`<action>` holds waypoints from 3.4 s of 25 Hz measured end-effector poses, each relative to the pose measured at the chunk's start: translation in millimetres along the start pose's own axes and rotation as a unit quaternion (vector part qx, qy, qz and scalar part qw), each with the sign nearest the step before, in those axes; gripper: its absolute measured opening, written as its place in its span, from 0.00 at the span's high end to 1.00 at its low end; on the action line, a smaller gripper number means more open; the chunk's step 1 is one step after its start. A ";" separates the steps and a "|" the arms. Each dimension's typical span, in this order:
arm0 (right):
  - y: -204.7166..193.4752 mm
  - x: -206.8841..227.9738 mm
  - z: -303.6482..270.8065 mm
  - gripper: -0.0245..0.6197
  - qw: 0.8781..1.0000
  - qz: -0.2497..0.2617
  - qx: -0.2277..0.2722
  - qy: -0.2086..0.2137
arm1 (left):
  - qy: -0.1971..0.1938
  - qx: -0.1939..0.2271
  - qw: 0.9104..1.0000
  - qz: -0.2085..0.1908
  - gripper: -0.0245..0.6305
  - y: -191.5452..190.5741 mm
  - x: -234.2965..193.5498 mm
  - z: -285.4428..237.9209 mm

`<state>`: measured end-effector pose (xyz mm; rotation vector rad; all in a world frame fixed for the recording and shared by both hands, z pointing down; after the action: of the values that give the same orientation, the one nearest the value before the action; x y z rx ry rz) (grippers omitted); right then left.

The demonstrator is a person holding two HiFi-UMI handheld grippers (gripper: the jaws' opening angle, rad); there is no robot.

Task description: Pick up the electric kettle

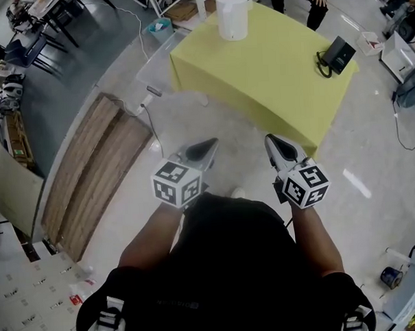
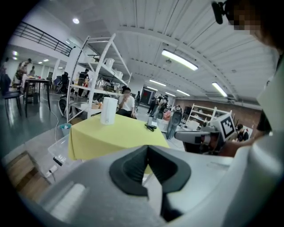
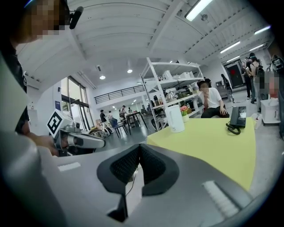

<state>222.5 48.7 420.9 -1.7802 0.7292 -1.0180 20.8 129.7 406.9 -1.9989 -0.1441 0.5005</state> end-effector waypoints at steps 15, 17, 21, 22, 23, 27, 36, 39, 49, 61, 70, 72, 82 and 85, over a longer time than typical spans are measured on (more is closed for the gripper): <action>1.0 14.5 -7.9 0.95 1.000 -0.001 -0.003 0.009 | 0.015 -0.002 1.000 -0.013 0.96 8.9 -7.2 -7.7; 1.7 14.4 -9.9 0.95 1.000 0.003 -0.003 0.011 | 0.015 -0.002 1.000 -0.013 0.96 8.3 -9.2 -8.6; 4.1 15.4 -14.5 0.95 1.000 0.005 -0.001 0.010 | 0.014 0.000 1.000 -0.013 0.96 9.9 -13.0 -11.8; 4.6 15.4 -15.3 0.95 1.000 0.005 -0.001 0.010 | 0.013 0.001 1.000 -0.013 0.96 10.9 -13.5 -12.2; 5.3 15.2 -16.2 0.95 1.000 0.005 -0.002 0.010 | 0.013 0.002 1.000 -0.013 0.96 12.1 -14.6 -12.3; 5.9 16.0 -21.2 0.95 1.000 0.004 -0.004 0.010 | 0.016 0.005 1.000 -0.011 0.96 14.9 -21.6 -13.5; 5.2 20.2 -34.8 0.95 1.000 0.002 -0.010 0.007 | 0.016 0.001 1.000 -0.005 0.96 13.2 -36.3 -18.3; 7.9 20.9 -40.4 0.95 1.000 0.004 -0.010 0.006 | 0.017 0.004 1.000 -0.005 0.96 17.0 -43.0 -20.0; 18.1 28.6 -63.7 0.95 1.000 0.001 -0.012 0.000 | 0.010 0.005 1.000 -0.003 0.96 32.1 -65.6 -32.7; 25.5 40.1 -99.2 0.95 1.000 -0.012 -0.020 -0.003 | 0.007 -0.009 1.000 0.003 0.96 45.2 -98.7 -48.8; 31.2 46.4 -130.4 0.95 0.999 -0.016 -0.026 -0.007 | -0.001 -0.018 1.000 0.007 0.96 53.6 -125.4 -61.8; 33.2 47.0 -136.3 0.95 0.999 -0.016 -0.029 -0.007 | -0.004 -0.019 1.000 0.007 0.96 56.4 -131.0 -64.4; 45.8 52.3 -173.3 0.95 0.999 -0.014 -0.039 -0.012 | -0.010 -0.023 1.000 0.005 0.96 74.5 -168.8 -75.1; 48.8 52.4 -184.3 0.95 0.999 -0.013 -0.042 -0.012 | -0.011 -0.023 1.000 0.007 0.96 77.8 -179.6 -78.1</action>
<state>84.1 -91.8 434.7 -1.8751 0.7453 -0.9940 -119.0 -27.5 420.1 -2.0413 -0.1559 0.5331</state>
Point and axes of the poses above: the fingertips, and each gripper's own axes: z backward along the fingers, x to its right, y out of its top, the point moved 7 cm from there along z, backward along the fingers, and after that the axes turned 2 degrees about x, right-handed, at the moved point
